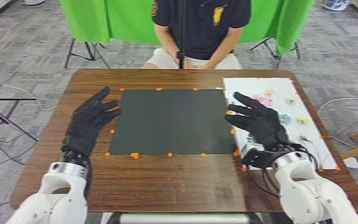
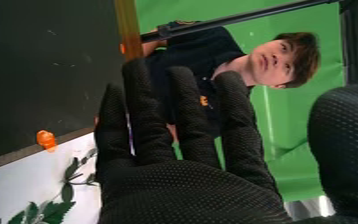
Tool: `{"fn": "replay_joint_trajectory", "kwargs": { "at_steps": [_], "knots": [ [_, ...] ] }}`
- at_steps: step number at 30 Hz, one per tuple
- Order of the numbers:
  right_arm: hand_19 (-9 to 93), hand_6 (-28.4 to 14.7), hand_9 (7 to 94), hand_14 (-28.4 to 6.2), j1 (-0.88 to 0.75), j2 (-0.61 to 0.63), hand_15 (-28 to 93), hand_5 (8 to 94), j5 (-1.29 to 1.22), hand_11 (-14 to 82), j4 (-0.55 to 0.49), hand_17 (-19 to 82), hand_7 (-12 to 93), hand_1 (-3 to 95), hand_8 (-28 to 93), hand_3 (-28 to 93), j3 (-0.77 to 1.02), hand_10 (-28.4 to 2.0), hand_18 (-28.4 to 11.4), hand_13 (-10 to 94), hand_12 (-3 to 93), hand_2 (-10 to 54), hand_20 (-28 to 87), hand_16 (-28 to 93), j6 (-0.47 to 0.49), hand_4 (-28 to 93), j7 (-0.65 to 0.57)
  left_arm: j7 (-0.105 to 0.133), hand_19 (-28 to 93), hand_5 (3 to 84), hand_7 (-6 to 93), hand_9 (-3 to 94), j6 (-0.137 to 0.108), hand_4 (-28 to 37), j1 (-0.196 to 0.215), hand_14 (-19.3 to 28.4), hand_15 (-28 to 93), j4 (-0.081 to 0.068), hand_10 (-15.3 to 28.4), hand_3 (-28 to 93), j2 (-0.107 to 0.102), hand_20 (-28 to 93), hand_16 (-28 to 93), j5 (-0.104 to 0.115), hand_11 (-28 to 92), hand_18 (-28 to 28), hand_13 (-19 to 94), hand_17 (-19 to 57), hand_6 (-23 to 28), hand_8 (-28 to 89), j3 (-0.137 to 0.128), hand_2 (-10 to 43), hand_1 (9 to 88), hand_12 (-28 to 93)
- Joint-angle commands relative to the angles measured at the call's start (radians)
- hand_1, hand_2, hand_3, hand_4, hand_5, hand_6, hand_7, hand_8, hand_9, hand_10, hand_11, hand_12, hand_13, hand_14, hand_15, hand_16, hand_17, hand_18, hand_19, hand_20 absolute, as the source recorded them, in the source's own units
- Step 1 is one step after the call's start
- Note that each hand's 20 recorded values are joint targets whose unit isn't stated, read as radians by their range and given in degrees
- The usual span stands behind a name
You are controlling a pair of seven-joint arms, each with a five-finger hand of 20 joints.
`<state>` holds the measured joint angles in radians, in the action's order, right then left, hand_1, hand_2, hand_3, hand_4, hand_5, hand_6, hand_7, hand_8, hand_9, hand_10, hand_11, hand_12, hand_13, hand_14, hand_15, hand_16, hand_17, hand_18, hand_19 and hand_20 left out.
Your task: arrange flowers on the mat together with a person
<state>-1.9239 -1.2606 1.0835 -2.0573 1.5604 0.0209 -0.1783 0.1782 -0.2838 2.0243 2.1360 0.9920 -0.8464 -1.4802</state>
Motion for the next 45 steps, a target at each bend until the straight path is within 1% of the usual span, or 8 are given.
{"fn": "replay_joint_trajectory", "kwargs": {
  "at_steps": [1, 3, 6, 16, 26, 29, 36, 45],
  "knots": [
    [59, 1.3, 48.9, -15.8, -0.001, 0.007, 46, 43.8, 0.061, 20.3, -0.008, 8, 21, 19.0, -14, 83, -0.017, -15.0, -17.9, 41, 14.8, 8.5, 25, 13, -0.051, -28, 0.044, 0.024, 58, 42.1, 13.1, 40.7, -0.033, -26.0, -0.007, 27.9, 61, -0.008, 21.4, 77, -0.009, 17, -12, -0.009, 35, 25.7, 30, -5.6, 9.0, -9, 0.019, 7.9, 25.3, 10],
    [62, 1.0, 51.0, -15.2, 0.004, 0.008, 50, 45.5, 0.063, 24.1, -0.006, 10, 23, 21.0, -15, 83, -0.017, -14.8, -17.4, 43, 15.3, 8.8, 27, 12, -0.05, -28, 0.045, 0.03, 60, 44.0, 14.5, 42.7, -0.041, -25.2, -0.012, 28.1, 64, -0.009, 21.9, 77, -0.012, 18, -13, -0.005, 39, 25.9, 32, -4.6, 10.2, -10, 0.022, 8.5, 26.0, 10],
    [61, 0.9, 51.1, -15.0, 0.004, 0.006, 48, 46.0, 0.056, 24.6, -0.005, 11, 23, 21.9, -15, 82, -0.013, -14.7, -17.2, 43, 14.8, 9.0, 27, 10, -0.038, -28, 0.042, 0.019, 60, 44.2, 14.7, 43.0, -0.032, -24.9, -0.015, 28.0, 64, -0.01, 22.0, 77, -0.007, 18, -14, -0.004, 40, 26.0, 32, -4.3, 10.4, -10, 0.018, 8.7, 26.6, 10],
    [51, 1.5, 48.0, -16.3, 0.006, 0.005, 36, 43.3, 0.041, 17.6, -0.003, 7, 20, 18.5, -15, 82, -0.009, -14.5, -18.3, 40, 13.2, 8.5, 21, 11, -0.025, -28, 0.041, 0.02, 48, 39.7, 11.3, 38.5, -0.006, -25.4, -0.003, 26.5, 52, -0.009, 19.8, 78, -0.006, 11, -13, 0.002, 28, 23.8, 28, -8.0, 7.8, -10, 0.012, 7.6, 25.0, 7],
    [50, 1.7, 47.5, -16.7, 0.003, 0.007, 34, 42.4, 0.032, 16.4, -0.003, 7, 18, 17.5, -14, 82, -0.011, -14.5, -18.4, 39, 13.6, 8.5, 20, 13, -0.026, -28, 0.037, 0.023, 46, 38.1, 10.8, 37.7, -0.014, -25.9, -0.001, 26.2, 49, -0.006, 19.3, 78, -0.019, 10, -11, 0.01, 26, 23.4, 27, -8.7, 6.8, -9, 0.02, 7.3, 24.5, 7],
    [50, 1.7, 47.4, -16.7, 0.002, 0.004, 34, 42.3, 0.033, 16.3, -0.005, 7, 18, 17.4, -14, 81, -0.008, -14.6, -18.4, 39, 13.7, 8.6, 20, 13, -0.023, -28, 0.034, 0.012, 46, 37.9, 10.9, 37.8, -0.011, -25.9, -0.002, 26.2, 49, -0.006, 19.5, 78, -0.012, 10, -10, 0.005, 26, 23.4, 27, -8.7, 6.7, -9, 0.016, 7.2, 24.4, 8],
    [50, 1.7, 47.2, -16.8, 0.007, 0.003, 34, 42.1, 0.03, 16.1, -0.002, 7, 18, 17.0, -14, 82, -0.007, -14.6, -18.5, 39, 13.7, 8.7, 20, 13, -0.021, -28, 0.036, 0.016, 46, 37.8, 11.1, 37.7, -0.022, -26.0, -0.005, 26.3, 49, -0.006, 19.6, 78, -0.018, 10, -10, 0.013, 26, 23.3, 27, -8.8, 6.7, -9, 0.017, 7.3, 24.5, 8],
    [50, 1.8, 47.1, -17.0, 0.006, 0.004, 34, 42.0, 0.028, 16.1, -0.003, 6, 18, 16.6, -13, 82, -0.008, -14.7, -18.4, 39, 13.8, 8.8, 20, 14, -0.026, -28, 0.041, 0.005, 46, 37.9, 11.1, 37.7, -0.012, -25.9, -0.011, 26.3, 49, -0.007, 19.6, 78, -0.009, 10, -10, 0.005, 26, 23.3, 27, -8.8, 7.0, -9, 0.014, 7.4, 24.6, 8]
  ]
}}
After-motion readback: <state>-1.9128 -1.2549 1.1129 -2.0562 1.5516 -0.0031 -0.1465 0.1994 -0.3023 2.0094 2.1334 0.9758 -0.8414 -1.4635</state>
